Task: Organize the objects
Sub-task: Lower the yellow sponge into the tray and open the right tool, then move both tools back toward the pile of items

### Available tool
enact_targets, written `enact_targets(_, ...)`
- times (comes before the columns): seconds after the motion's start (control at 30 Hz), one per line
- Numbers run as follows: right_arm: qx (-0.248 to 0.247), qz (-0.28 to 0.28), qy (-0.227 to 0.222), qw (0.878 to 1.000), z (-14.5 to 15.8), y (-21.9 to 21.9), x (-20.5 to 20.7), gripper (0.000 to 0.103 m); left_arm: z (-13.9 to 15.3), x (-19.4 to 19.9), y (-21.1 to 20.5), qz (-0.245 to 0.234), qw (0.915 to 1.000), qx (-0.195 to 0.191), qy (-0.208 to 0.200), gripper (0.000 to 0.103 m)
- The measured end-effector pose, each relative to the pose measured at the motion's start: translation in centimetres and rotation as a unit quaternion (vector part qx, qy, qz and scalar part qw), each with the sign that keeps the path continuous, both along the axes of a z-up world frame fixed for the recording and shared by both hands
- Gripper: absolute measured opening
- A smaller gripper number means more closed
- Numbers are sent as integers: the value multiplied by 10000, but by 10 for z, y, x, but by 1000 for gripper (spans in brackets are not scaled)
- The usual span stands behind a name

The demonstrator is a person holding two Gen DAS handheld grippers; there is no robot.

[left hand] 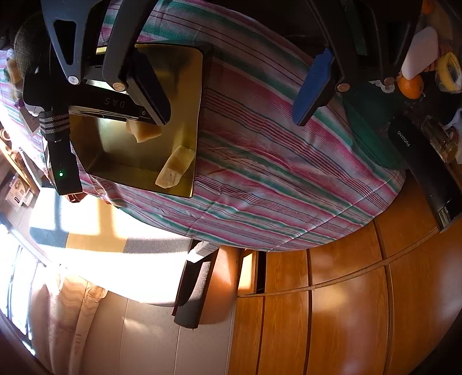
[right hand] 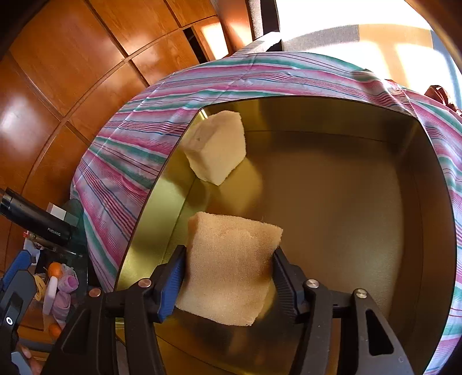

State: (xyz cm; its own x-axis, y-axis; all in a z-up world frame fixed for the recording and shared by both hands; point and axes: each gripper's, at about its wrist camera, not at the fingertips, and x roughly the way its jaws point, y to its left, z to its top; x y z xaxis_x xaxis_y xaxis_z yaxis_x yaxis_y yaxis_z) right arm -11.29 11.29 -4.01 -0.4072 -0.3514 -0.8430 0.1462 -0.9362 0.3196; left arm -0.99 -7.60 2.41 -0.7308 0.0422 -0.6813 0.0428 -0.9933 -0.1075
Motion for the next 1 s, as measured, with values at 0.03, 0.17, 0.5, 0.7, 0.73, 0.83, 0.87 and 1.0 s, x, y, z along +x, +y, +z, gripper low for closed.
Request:
enact_targets(0.03, -24, 32, 17, 10000, 0, -2, 0, 60, 0, 0, 0, -4, 10000, 8, -10, 87)
enact_targets(0.17, -101, 61, 78, 9999, 3, -3, 1, 61, -2, 1, 0, 0, 10000, 5, -30, 87)
enact_targets(0.5, -395, -143, 207, 9989, 13, 8, 6, 75, -2, 3, 2, -12, 10000, -26, -34, 89)
enact_targets(0.7, -21, -227, 537, 9983, 27, 17, 18, 75, -2, 4, 6, -51, 10000, -17, -38, 89)
enact_targets(0.73, 57, -228, 606, 9979, 29, 19, 21, 75, -2, 4, 7, -67, 10000, -18, -35, 89)
enact_targets(0.83, 371, -288, 858, 9952, 37, 24, 31, 75, -1, 5, 11, -110, 9999, -45, -27, 89)
enact_targets(0.87, 476, -324, 960, 9937, 39, 27, 35, 75, -1, 5, 13, -129, 9999, -50, -27, 89)
enact_targets(1.0, 916, -448, 1412, 9847, 50, 34, 53, 75, -1, 5, 19, -207, 9997, -85, -33, 89)
